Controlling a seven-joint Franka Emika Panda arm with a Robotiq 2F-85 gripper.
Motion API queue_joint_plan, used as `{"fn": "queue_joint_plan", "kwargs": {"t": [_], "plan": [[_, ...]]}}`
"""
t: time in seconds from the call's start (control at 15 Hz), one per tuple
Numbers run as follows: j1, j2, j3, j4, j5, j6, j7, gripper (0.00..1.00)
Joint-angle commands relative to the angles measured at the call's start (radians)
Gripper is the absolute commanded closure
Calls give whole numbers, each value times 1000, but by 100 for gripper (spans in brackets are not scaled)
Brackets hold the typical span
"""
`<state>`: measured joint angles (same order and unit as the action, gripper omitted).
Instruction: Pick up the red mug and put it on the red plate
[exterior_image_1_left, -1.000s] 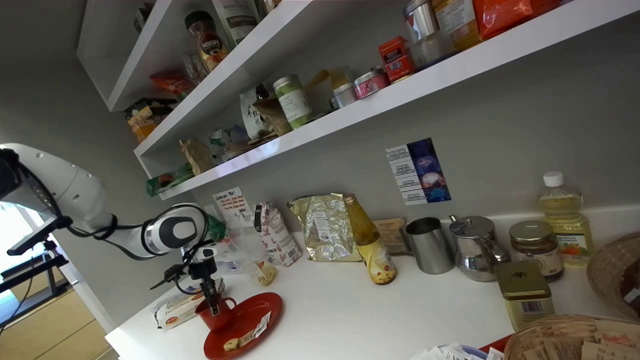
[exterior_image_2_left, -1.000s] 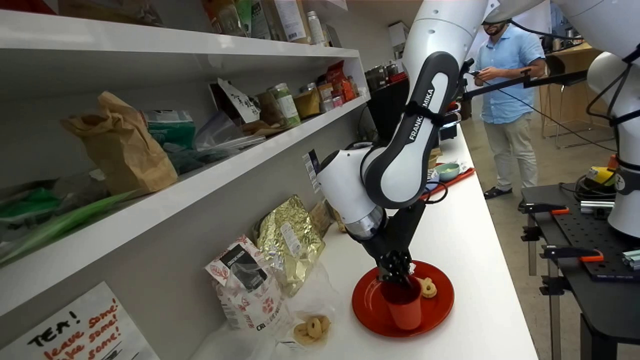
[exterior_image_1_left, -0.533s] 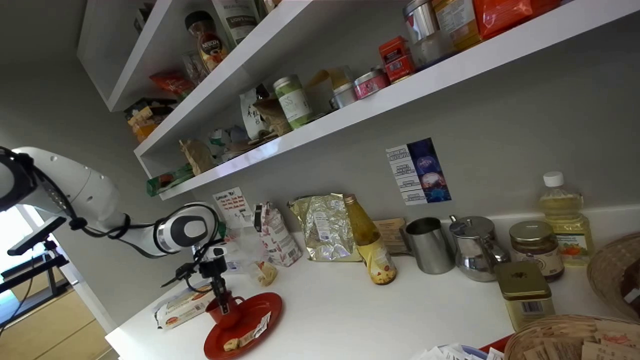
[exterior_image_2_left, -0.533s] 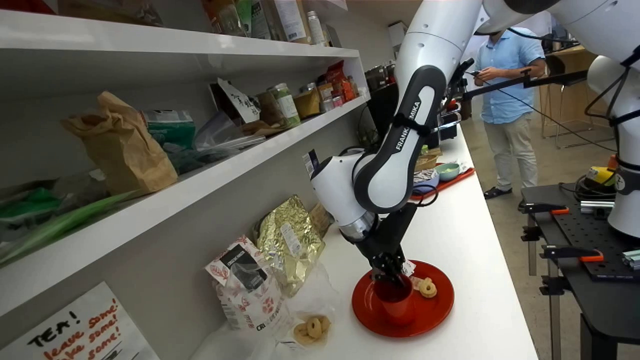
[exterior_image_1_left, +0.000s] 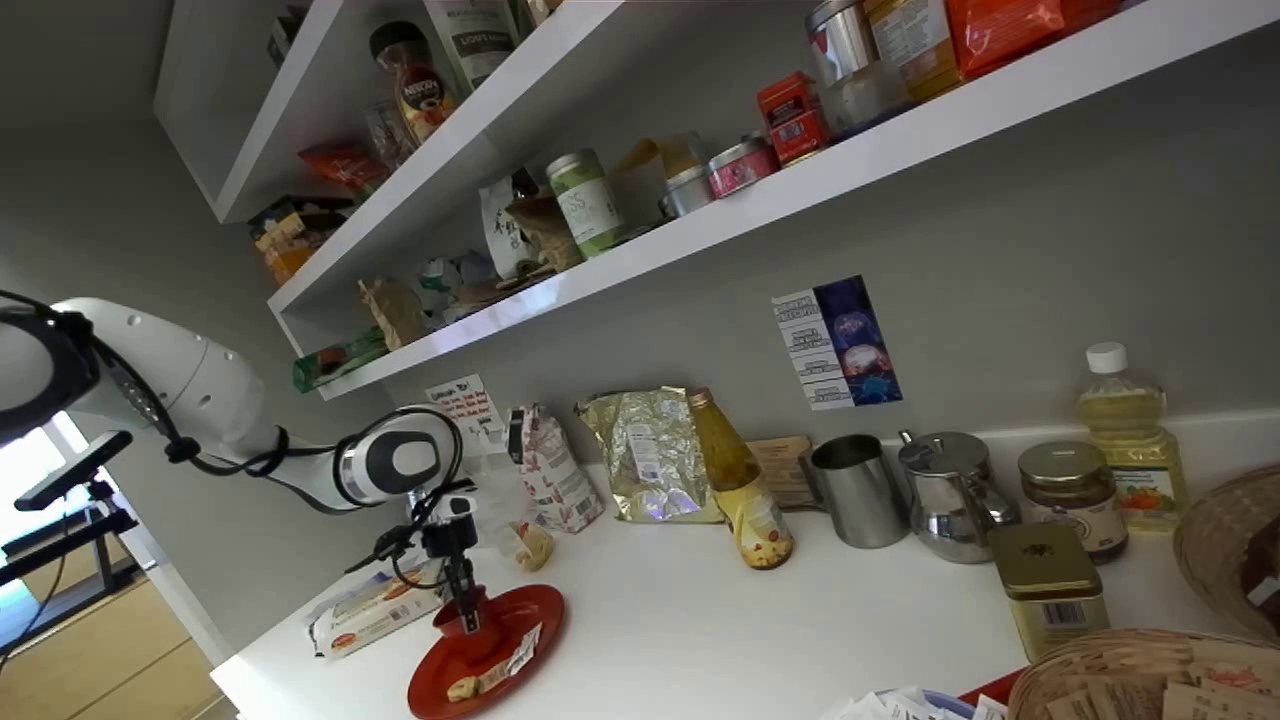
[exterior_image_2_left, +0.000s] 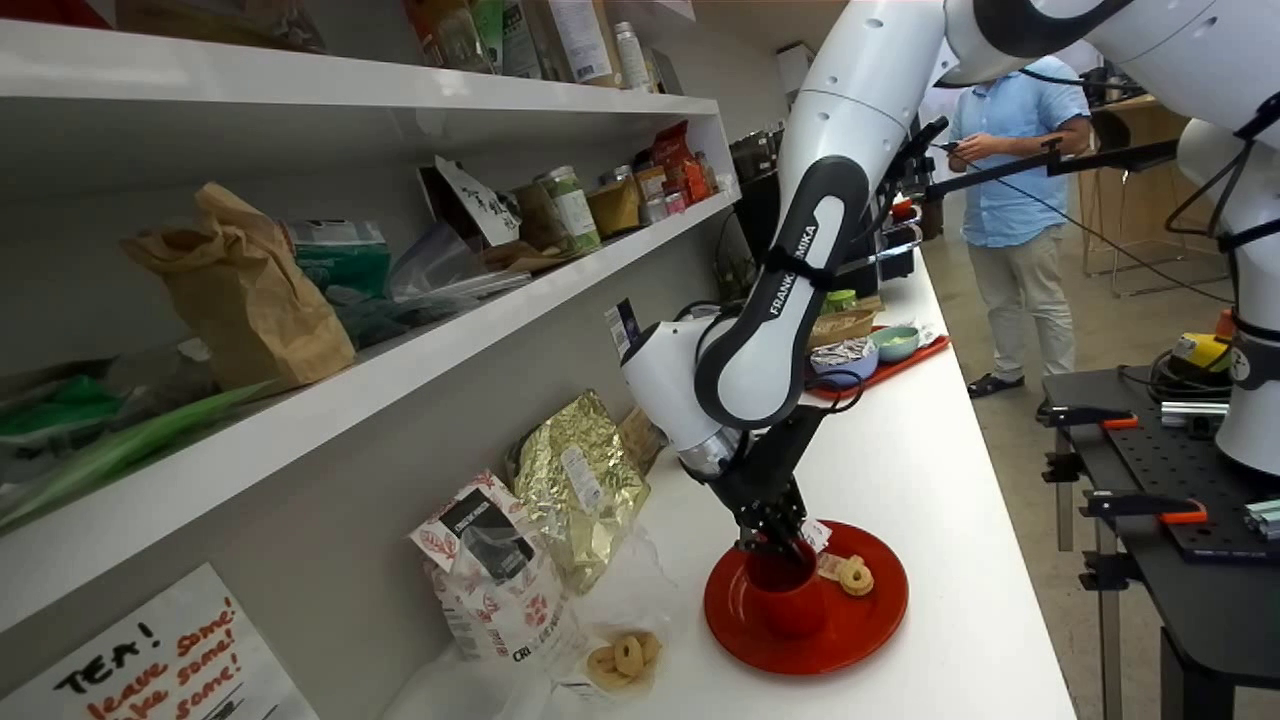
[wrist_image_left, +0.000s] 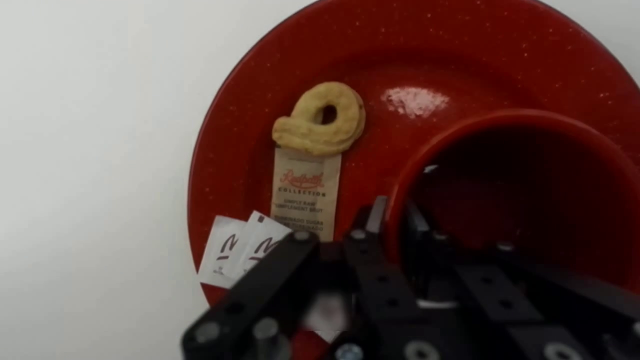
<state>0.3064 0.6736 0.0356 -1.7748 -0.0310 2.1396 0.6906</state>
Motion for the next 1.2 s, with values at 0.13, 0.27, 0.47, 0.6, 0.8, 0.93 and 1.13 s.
{"fn": "queue_joint_plan", "kwargs": {"t": [0.13, 0.27, 0.47, 0.6, 0.8, 0.93, 1.13], "plan": [[-5, 11, -6, 14, 10, -14, -6, 93], [-9, 11, -7, 15, 11, -18, -7, 93], [-13, 5, -8, 8, 12, -16, -8, 66], [-25, -16, -12, -11, 15, -14, -19, 54], [-16, 7, -14, 10, 10, -18, -7, 55], [-21, 6, -15, 10, 10, -18, -8, 54], [-21, 6, -15, 10, 10, -18, -8, 54]]}}
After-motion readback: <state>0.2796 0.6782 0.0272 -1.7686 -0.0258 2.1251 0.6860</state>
